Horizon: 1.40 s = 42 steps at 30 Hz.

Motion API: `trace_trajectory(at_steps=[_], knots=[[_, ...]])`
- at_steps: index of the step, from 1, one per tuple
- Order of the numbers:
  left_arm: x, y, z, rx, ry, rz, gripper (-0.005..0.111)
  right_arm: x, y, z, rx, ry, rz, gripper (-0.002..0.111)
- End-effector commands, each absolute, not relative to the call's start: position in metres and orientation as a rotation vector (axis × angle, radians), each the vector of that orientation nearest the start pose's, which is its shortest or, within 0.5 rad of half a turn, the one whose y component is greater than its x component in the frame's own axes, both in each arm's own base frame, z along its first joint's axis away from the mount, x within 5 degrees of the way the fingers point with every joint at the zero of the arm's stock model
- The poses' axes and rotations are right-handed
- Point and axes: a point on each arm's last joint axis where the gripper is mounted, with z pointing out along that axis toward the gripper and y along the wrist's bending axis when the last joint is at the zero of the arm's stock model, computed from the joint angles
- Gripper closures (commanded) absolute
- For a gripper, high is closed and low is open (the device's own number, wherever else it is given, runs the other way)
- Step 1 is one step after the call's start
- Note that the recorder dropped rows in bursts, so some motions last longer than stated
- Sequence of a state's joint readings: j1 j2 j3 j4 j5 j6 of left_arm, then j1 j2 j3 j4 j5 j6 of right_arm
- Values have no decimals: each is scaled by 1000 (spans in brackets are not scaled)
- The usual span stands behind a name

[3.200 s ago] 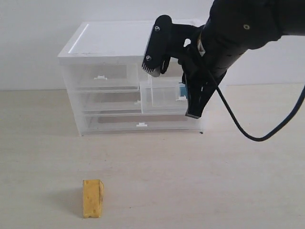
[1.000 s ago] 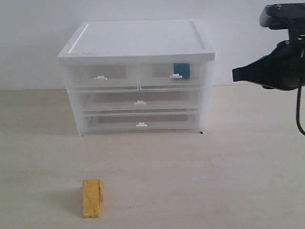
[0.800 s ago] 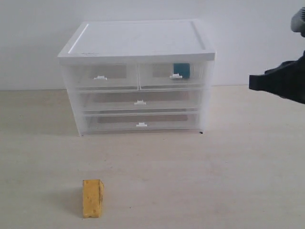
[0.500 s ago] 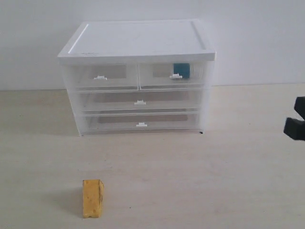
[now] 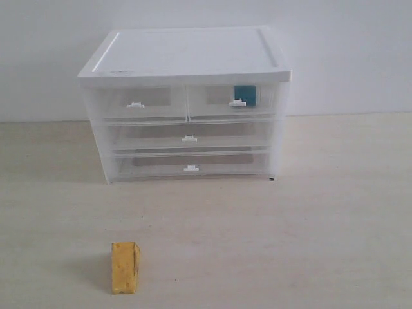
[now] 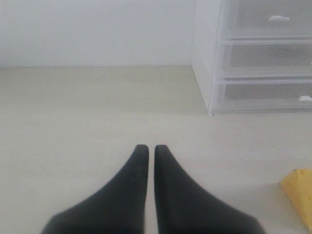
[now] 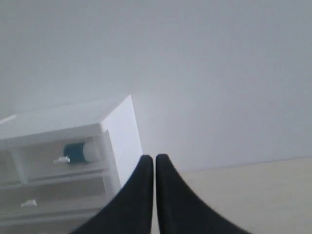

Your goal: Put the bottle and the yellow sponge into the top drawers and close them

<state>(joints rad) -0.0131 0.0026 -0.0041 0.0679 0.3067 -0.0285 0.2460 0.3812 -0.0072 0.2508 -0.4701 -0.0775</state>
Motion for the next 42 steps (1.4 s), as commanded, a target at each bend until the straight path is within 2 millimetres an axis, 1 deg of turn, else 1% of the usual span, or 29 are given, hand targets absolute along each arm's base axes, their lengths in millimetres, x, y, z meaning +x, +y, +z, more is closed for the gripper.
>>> trace_trajectory(at_steps=[1,3,6,11,15,16,18,19,20,22,23,24,26,27,28,29,30,31,32,34,37,40,41,42], knots=[[56,1,192,44,1715,54,103,76,9,231,20,1358,257,108],[56,1,197,25,1659,30,103,74,10,230,14,1367,265,108],[56,-1,206,-73,1566,-91,103,72,11,226,2,1402,276,108],[56,0,217,-189,1435,-222,103,71,14,212,-26,1558,302,108],[54,1,225,-238,1332,-285,103,70,17,202,-42,1667,319,108],[53,2,231,-271,1265,-334,103,70,17,201,-45,1679,320,108],[51,2,237,-344,1183,-449,103,70,17,201,-45,1679,320,108],[50,3,240,-356,1137,-479,103,70,17,201,-45,1679,320,108],[46,3,247,-361,1046,-526,103,70,17,201,-40,1685,326,108],[41,2,258,-323,948,-569,103,70,17,201,-40,1685,326,108],[39,0,265,-297,927,-576,103,70,17,201,-40,1685,326,108],[41,-3,276,-254,937,-580,103,70,17,201,-40,1685,326,108],[47,-9,289,-178,969,-573,103,70,17,201,-38,1685,327,108],[51,-14,296,-128,982,-578,103,70,17,201,-38,1685,327,108],[62,-20,302,-66,1026,-588,103,70,17,201,-38,1685,327,108],[71,-24,306,-21,1060,-599,103,70,17,201,-38,1685,327,108],[84,-30,307,36,1109,-616,103,70,17,201,-38,1685,327,108],[95,-33,306,63,1145,-635,103,70,17,201,-38,1685,327,108],[112,-38,301,101,1207,-660,103,70,17,201,-38,1685,327,108],[127,-43,294,132,1249,-722,103,70,17,201,-38,1685,327,108],[151,-49,278,139,1313,-835,103,70,17,201,-38,1685,327,108],[184,-52,244,48,1423,-959,103,70,17,202,-36,1677,327,108],[197,-53,231,21,1473,-987,103,70,17,202,-36,1677,327,108],[205,-54,222,14,1521,-998,103,70,17,202,-36,1677,327,108]])
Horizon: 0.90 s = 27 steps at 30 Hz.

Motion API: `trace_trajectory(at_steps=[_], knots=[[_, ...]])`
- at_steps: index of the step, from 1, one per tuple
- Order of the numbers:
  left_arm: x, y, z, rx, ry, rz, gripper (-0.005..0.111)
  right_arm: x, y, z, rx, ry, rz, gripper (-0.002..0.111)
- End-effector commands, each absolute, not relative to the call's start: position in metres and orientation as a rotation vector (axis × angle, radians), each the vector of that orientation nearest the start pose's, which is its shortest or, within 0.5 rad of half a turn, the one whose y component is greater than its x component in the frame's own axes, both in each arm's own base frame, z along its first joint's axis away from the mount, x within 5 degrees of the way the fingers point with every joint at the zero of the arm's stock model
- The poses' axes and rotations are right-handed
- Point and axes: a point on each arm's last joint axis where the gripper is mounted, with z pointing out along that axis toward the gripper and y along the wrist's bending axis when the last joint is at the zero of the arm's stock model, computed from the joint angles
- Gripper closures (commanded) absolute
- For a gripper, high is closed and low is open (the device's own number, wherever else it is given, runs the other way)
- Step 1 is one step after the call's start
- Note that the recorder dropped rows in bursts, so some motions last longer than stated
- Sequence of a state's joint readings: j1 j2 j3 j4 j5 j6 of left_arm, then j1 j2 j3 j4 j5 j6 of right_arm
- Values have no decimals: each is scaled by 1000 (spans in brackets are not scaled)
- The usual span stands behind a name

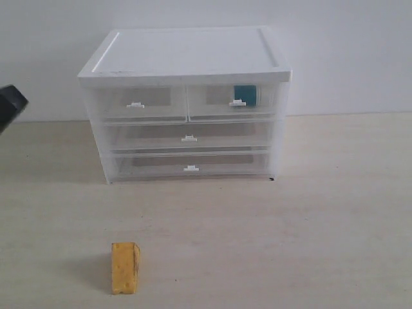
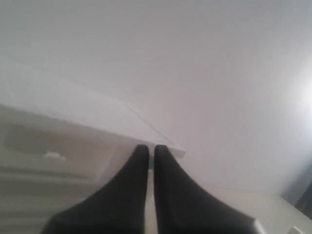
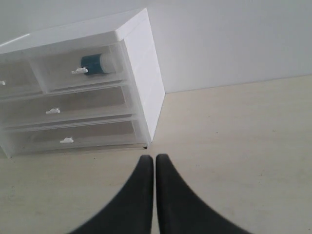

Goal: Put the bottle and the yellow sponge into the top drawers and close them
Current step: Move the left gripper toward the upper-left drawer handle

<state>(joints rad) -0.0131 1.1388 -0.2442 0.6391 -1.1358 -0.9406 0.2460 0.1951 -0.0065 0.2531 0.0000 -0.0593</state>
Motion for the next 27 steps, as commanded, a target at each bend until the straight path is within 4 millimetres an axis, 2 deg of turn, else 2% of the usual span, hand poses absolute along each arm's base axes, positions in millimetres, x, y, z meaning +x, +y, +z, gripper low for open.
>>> trace_trajectory(at_steps=[1,9,15,17,20,24,27], knots=[[211,-55,215,0,1556,-1011,103,70,17,202,-36,1677,327,108],[268,-76,164,-278,1739,-1227,103,70,17,202,-36,1676,327,108],[304,-93,153,-396,1743,-1378,102,70,17,202,-36,1676,327,108],[314,-94,151,-472,1732,-1431,98,70,17,202,-36,1676,327,108],[327,-92,148,-618,1689,-1494,84,70,17,202,-36,1676,327,108],[341,-92,149,-688,1641,-1533,65,70,17,202,-35,1674,326,108],[347,-93,150,-705,1621,-1556,63,70,17,202,-35,1671,326,108]])
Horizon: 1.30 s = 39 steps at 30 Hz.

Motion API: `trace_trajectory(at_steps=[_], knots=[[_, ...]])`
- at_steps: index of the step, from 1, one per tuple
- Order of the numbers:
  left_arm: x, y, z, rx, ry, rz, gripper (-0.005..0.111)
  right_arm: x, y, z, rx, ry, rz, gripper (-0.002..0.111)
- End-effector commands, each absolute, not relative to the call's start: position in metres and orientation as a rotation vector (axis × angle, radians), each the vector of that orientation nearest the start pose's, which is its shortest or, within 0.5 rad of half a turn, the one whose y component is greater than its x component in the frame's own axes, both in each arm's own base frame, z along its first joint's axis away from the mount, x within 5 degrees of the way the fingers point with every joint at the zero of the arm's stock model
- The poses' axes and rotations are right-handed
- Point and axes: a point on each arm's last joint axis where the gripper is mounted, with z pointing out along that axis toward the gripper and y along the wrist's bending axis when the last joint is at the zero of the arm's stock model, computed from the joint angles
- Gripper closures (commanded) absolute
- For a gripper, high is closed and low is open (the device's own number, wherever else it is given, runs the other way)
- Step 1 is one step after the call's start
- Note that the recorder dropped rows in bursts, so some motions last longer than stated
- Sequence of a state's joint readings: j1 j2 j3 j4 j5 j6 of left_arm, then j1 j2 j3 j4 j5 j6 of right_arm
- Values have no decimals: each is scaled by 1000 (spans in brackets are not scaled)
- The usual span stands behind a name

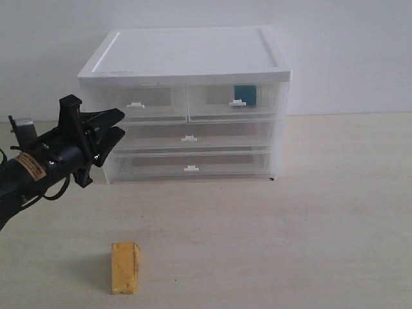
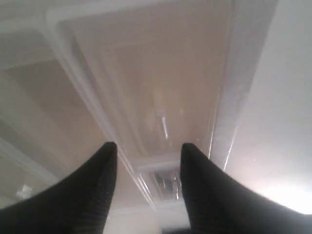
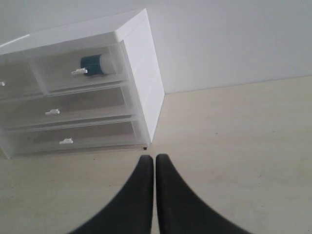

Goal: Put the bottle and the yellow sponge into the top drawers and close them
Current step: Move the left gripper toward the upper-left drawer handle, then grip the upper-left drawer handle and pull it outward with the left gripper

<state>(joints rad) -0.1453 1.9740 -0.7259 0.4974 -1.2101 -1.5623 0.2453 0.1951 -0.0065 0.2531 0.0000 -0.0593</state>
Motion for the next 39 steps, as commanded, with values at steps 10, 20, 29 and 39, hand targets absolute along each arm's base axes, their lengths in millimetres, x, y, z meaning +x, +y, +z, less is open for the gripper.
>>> trace_trajectory(at_steps=[10,20,29,39], knots=[[360,-113,148,-716,1592,-1601,63,70,17,202,-34,1669,326,108],[370,-115,154,-716,1543,-1608,84,70,17,202,-34,1669,326,108],[363,-116,150,-717,1577,-1606,103,70,17,202,-34,1669,326,108],[321,-113,162,-650,1662,-1608,103,70,17,202,-34,1669,326,108]])
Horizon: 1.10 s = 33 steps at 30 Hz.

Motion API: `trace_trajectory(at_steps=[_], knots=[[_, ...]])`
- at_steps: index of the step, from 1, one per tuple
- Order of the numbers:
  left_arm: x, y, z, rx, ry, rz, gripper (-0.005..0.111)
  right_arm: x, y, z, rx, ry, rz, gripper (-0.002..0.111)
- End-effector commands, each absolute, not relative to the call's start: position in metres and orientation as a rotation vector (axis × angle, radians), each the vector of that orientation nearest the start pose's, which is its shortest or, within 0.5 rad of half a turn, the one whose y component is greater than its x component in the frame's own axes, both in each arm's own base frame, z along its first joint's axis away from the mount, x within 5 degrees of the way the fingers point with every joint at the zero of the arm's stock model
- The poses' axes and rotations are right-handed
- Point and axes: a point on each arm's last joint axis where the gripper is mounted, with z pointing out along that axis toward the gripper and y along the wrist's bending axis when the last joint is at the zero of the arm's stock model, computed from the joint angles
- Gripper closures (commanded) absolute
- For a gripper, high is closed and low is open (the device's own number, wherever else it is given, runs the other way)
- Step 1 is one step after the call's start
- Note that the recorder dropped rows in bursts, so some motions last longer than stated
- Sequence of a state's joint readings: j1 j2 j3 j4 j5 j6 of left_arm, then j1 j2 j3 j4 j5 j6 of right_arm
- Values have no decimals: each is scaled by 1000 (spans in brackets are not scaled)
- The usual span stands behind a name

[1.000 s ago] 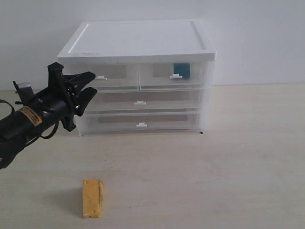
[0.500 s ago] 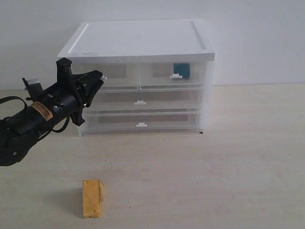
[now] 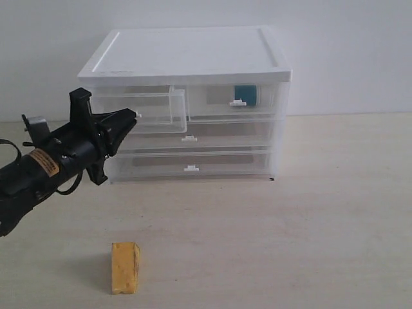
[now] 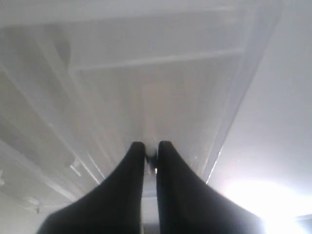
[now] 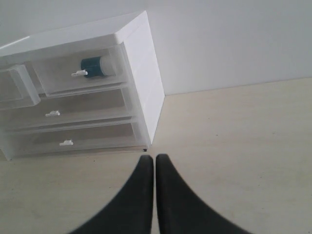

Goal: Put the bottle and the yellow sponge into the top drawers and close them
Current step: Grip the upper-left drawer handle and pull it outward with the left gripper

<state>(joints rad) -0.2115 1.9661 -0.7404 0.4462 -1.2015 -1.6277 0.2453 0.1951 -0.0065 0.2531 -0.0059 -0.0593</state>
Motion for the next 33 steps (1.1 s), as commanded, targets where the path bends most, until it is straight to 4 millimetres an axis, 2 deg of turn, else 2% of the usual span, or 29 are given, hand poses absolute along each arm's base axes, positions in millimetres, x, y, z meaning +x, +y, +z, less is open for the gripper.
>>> trace_trajectory(at_steps=[1,10,16,21,33], knots=[[316,-115,163,-637,1672,-1606,103,70,17,202,-34,1669,326,108],[272,-137,164,-598,1742,-1628,103,70,17,202,-35,1673,326,108],[254,-144,166,-577,1766,-1638,103,70,17,202,-36,1675,327,108],[242,-145,163,-581,1785,-1620,103,70,17,201,-37,1679,327,108],[210,-128,160,-571,1829,-1552,103,70,17,201,-37,1679,327,108]])
